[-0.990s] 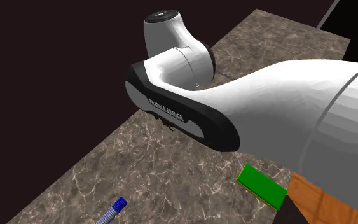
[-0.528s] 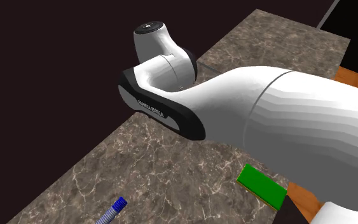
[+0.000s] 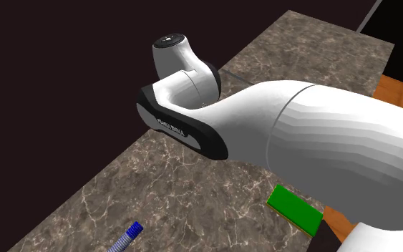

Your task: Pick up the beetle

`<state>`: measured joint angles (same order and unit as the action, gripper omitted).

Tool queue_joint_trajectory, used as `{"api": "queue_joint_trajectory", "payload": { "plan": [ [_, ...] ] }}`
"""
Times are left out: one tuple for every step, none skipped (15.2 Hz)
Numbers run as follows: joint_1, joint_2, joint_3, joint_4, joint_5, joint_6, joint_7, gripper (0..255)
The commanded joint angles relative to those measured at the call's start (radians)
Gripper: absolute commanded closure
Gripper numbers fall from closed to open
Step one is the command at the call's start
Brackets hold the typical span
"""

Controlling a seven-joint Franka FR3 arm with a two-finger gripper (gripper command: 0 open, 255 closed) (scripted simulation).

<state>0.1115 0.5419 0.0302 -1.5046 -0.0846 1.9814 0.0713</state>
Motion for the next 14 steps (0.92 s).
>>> {"api": "queue_joint_trajectory", "payload": {
  "plan": [
    [0.000, 0.000, 0.000, -0.001, 0.000, 0.001, 0.000, 255],
    [0.000, 0.000, 0.000, -0.001, 0.000, 0.001, 0.000, 255],
    [0.000, 0.001, 0.000, -0.001, 0.000, 0.001, 0.000, 255],
    [0.000, 0.001, 0.000, 0.000, 0.000, 0.001, 0.000, 255],
    [0.000, 0.001, 0.000, 0.000, 0.000, 0.001, 0.000, 255],
    [0.000, 0.001, 0.000, 0.000, 0.000, 0.001, 0.000, 255],
    [0.000, 0.001, 0.000, -0.003, 0.000, 0.004, 0.001, 255],
    [0.000, -0.003, 0.000, 0.003, 0.000, -0.007, 0.000, 255],
    [0.000, -0.008, 0.000, 0.009, 0.001, -0.018, -0.001, 255],
    [0.000, -0.013, 0.000, 0.016, 0.001, -0.029, -0.002, 255],
    [0.000, -0.017, 0.001, 0.023, 0.002, -0.040, -0.002, 255],
    [0.000, -0.021, 0.001, 0.030, 0.002, -0.052, -0.003, 255],
    [0.000, -0.025, 0.001, 0.038, 0.002, -0.063, -0.004, 255],
    [0.000, -0.029, 0.001, 0.045, 0.003, -0.074, -0.005, 255]
  ]
}}
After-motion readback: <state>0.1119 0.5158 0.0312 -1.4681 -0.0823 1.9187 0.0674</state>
